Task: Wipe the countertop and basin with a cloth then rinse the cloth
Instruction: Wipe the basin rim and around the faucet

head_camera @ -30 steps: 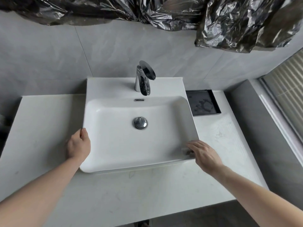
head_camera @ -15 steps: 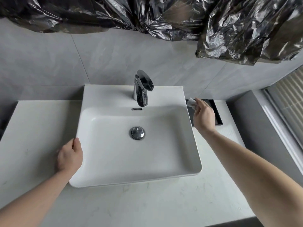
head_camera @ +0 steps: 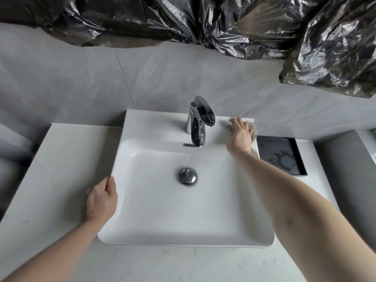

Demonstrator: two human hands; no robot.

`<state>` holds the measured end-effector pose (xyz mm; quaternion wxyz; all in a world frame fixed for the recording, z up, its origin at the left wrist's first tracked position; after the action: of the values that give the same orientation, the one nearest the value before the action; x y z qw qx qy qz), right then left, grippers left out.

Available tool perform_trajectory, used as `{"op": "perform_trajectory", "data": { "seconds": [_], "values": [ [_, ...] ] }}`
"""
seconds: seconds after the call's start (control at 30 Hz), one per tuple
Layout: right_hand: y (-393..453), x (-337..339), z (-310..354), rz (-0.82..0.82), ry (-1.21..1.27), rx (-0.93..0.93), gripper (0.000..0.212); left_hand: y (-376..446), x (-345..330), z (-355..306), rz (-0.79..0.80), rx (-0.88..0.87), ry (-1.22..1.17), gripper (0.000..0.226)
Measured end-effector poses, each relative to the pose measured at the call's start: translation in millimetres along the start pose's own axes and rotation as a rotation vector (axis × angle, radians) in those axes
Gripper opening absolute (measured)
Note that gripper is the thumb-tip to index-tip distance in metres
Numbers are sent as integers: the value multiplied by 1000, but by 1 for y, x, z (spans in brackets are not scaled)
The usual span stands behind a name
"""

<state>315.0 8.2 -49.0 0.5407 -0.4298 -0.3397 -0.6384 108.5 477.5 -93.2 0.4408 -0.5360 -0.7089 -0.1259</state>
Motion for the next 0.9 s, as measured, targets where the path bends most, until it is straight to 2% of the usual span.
{"op": "perform_trajectory", "data": {
  "seconds": [0.13, 0.27, 0.47, 0.77, 0.9],
  "values": [
    [-1, -13, 29, 9, -25, 112, 46, 6, -2, 4, -30, -23, -20, 40],
    [-19, -34, 46, 187, -24, 303, 59, 4, 0, -5, -29, -33, -23, 42],
    [-66, -47, 50, 239, -3, 472, 53, 4, 0, -3, -28, -19, -3, 40],
    [-131, -23, 35, 167, 188, 264, 44, -3, 8, -7, -8, 6, -20, 38],
    [-161, -43, 18, 284, 115, 161, 37, -5, 10, -9, 6, 5, -21, 40]
  ]
}}
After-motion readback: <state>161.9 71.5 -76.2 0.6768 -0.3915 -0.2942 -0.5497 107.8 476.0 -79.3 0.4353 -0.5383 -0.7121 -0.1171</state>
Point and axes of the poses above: each hand's wrist, its own y-axis towards the middle knuckle, its own x-axis out of the back of the hand, z = x × y, the point moved 9 cm from there along y, towards the middle knuckle, and after that the axes turned 8 degrees about z, right-handed, at the moved point
